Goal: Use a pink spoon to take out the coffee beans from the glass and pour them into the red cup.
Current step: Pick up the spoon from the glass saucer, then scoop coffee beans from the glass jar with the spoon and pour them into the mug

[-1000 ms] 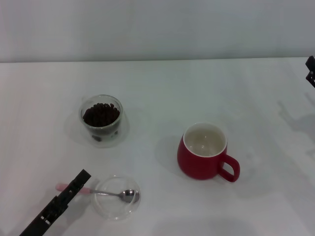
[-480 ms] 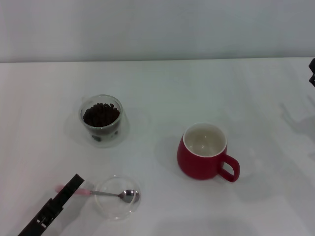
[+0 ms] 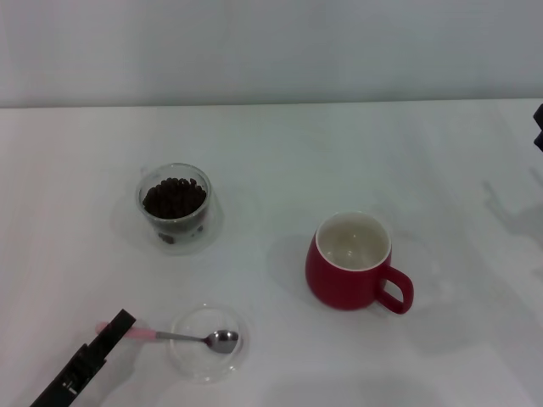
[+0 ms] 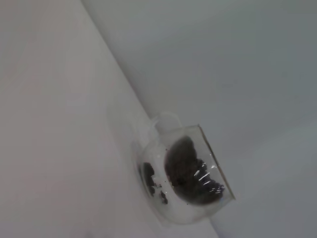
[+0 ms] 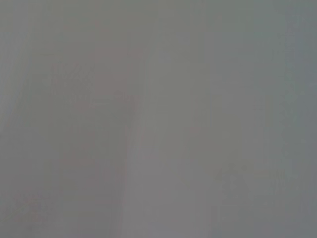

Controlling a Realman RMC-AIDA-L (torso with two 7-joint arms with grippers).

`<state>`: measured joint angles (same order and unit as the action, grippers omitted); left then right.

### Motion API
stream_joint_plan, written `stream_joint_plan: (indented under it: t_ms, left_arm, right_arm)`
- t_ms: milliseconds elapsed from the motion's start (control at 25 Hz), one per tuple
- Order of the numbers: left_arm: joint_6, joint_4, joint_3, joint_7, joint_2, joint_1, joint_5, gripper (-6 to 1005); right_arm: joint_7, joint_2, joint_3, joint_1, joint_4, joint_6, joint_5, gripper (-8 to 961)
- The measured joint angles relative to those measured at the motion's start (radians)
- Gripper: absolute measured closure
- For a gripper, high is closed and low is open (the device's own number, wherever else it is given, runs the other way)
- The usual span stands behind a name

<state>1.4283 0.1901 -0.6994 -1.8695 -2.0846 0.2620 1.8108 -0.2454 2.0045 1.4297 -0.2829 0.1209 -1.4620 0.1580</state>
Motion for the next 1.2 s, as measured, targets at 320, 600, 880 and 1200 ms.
stream_joint_plan:
  t_ms: [320,600,880,1200]
  left_arm:
    - [0.003,-0.023,0.000,0.003,0.002,-0.001,0.007,861]
    - [0.116,-0.126,-0.007,0.007,0.007,-0.006,0.000,863]
    - [0.205,-0.253,-0.008,0.088,0.011,-0.003,-0.001,863]
    - [0.176,-0.530,-0.001,0.287,0.029,0.004,0.016,863]
  right_arm:
    - [0.000,0.000,0.001,0.004,-0.001,0.001,0.000,78]
    - [0.004,0.002,0.025,-0.003,0.000,0.007,0.000,78]
    - [0.003,0.002,0.047,-0.001,0.007,0.001,0.001,78]
    - [-0.002,0.005,0.081,0.001,0.006,-0.019,0.002,78]
